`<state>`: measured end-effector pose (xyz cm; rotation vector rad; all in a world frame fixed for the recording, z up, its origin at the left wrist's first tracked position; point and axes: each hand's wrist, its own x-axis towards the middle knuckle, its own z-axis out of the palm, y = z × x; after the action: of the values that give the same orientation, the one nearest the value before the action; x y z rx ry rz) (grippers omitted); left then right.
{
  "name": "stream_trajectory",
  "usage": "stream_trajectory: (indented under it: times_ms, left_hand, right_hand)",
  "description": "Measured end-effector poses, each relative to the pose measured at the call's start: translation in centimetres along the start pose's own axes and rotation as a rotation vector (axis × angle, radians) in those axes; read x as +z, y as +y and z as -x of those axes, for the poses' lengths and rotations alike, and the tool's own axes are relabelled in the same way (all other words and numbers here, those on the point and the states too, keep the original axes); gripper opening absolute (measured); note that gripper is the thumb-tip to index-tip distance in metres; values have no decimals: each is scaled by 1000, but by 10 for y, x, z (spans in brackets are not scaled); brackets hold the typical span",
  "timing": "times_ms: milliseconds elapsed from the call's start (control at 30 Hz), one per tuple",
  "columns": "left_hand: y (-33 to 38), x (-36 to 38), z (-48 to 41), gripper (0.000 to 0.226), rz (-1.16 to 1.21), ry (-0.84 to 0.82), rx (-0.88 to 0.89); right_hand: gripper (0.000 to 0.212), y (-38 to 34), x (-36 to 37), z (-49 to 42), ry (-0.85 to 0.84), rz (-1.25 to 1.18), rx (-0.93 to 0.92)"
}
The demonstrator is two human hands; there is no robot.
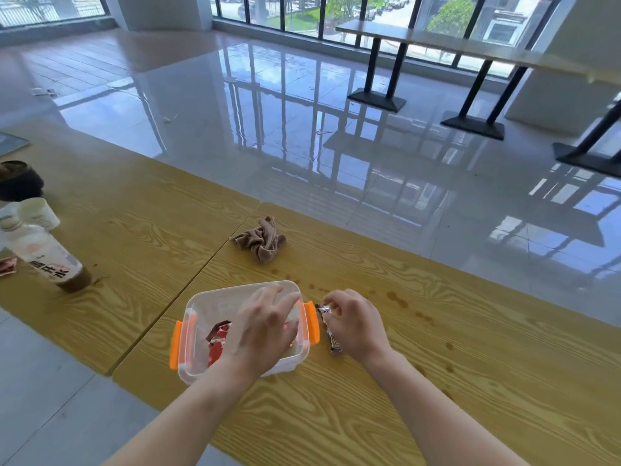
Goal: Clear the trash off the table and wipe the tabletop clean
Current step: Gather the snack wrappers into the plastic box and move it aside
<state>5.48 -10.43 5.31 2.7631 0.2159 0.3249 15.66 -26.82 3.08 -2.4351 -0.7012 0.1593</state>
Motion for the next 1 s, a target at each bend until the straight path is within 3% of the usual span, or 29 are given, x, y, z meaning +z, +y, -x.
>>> stream_trajectory:
  times_ms: [167,333,567,700,867,1000]
  left_hand:
    - [49,24,-27,39,60,-37,91]
    - [92,68,-52,38,-6,-206,144]
    - [92,135,-72,23,-269,-522,-49]
    - [81,156,-78,34,-373,-533,-165]
    - [80,173,-78,32,-370,-552,-239]
    - [81,177,-71,33,-331,-534,-245]
  right_hand:
    - [27,49,-12,15,-49,65,148]
    - [21,86,-10,19,-116,133,259]
    - [24,120,3,7,-203,183,309]
    - [26,129,16,2,-189,168,308]
    - [31,130,29,1,-238,192,294]
    - [19,133,32,2,-234,190,298]
